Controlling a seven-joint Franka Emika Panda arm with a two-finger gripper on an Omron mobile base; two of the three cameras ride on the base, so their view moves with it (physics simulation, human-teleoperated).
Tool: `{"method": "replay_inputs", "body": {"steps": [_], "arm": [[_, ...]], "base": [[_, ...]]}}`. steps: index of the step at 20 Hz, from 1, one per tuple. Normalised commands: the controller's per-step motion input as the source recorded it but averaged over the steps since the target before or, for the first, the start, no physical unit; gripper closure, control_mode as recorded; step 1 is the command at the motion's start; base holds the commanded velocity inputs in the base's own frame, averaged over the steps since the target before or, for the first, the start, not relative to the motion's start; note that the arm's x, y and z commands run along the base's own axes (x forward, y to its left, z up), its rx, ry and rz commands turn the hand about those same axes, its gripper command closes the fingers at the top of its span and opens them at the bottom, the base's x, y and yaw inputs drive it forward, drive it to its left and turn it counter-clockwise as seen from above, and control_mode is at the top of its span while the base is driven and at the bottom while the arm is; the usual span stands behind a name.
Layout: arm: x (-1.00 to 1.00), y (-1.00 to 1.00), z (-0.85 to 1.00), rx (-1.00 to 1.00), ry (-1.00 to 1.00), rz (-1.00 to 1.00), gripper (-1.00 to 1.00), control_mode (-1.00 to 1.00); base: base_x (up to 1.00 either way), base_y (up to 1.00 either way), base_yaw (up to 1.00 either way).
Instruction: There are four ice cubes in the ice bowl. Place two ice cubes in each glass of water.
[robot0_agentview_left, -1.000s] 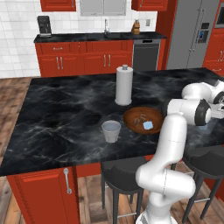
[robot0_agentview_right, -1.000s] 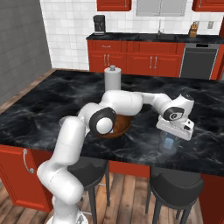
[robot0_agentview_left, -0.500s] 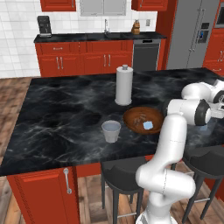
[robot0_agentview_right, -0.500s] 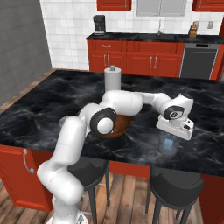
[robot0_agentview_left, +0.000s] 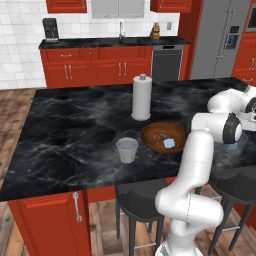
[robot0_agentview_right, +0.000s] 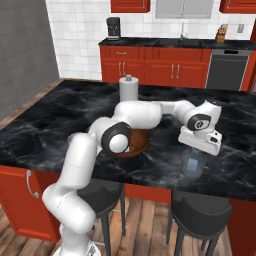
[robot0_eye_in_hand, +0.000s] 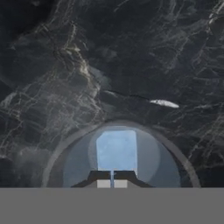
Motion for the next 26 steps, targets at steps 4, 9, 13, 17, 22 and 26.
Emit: {"method": "replay_inputs", "body": {"steps": [4, 9, 13, 17, 22, 26], "arm": [[-0.19, 0.23, 0.47, 0.00, 0.04, 0.00, 1.00, -1.00], [-0.28, 0.76, 0.28, 0.00, 0.05, 0.00, 1.00, -1.00], [-0.28, 1.00, 0.19, 0.00, 0.08, 0.00, -1.00, -1.00], [-0.01, 1.00, 0.00, 0.00, 0.09, 0.00, -1.00, -1.00], [0.01, 1.00, 0.00, 0.00, 0.07, 0.00, -1.00, -1.00], [0.26, 1.00, 0.00, 0.00, 0.06, 0.00, -1.00, -1.00]], "base": [[0.00, 0.00, 0.00], [0.00, 0.00, 0.00], [0.00, 0.00, 0.00], [0.00, 0.00, 0.00], [0.00, 0.00, 0.00], [0.00, 0.00, 0.00]]}}
